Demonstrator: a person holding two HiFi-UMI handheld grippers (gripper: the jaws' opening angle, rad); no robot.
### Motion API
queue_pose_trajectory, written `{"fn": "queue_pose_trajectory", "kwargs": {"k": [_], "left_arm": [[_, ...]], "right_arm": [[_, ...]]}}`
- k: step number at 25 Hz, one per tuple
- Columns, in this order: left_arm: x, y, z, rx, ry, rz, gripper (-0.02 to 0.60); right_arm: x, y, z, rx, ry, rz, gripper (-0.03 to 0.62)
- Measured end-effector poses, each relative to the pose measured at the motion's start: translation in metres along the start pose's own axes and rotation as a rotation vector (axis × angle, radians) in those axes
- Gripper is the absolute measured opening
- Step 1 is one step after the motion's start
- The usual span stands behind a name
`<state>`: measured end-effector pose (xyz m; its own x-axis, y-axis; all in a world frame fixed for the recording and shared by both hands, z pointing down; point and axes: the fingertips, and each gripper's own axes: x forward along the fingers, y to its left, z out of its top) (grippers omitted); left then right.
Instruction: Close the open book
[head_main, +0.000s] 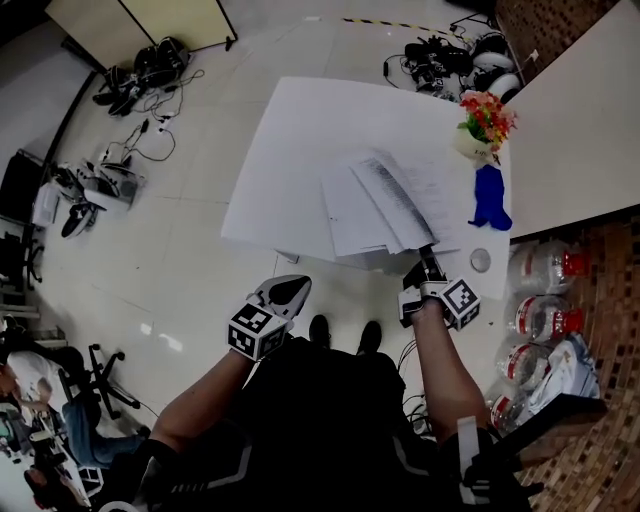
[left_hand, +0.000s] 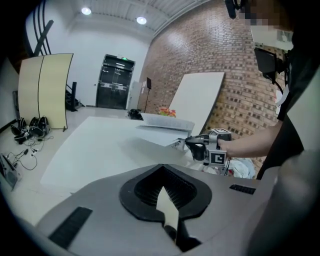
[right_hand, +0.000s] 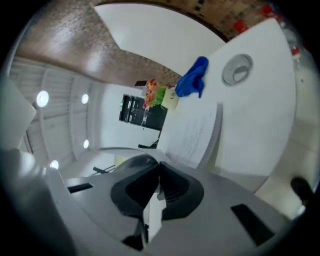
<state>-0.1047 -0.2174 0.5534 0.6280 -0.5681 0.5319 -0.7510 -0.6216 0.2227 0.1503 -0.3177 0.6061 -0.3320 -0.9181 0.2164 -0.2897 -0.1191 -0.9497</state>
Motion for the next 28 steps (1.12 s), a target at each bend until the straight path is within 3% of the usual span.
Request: {"fn": "queue_pose_trajectory", "kwargs": {"k": [4,13,21,24,28], "left_arm": [[0.004,-0.002,0.005,0.009,0.000,-0.005,-0.005],[0.009,-0.005,0.000,0.001,0.014,0.001,-0.005],[0.008,-0.009,-0.006,-0.012,0.024,0.005,-0.005],[0.009,-0.009,-0.008,-0.017,0.025,0.008,-0.005],[0.008,-0.008,-0.010,-0.029,0.022,0.012,-0.005]], "right_arm": [[-0.001,-0.008,-0.001,0.134,-0.008,0.001,0.008],[-0.001,-0.026,-0.008,0.242,0.001,-0.048,0.008],[-0.002,-0.051,-0.012,0.412,-0.042,-0.030,0.009],[-0.002,-0.040,-0.012,0.387,-0.022,0.006,0.009],[-0.006,-0.036,-0.024,0.283,0.060,-0.037,0.011]]}}
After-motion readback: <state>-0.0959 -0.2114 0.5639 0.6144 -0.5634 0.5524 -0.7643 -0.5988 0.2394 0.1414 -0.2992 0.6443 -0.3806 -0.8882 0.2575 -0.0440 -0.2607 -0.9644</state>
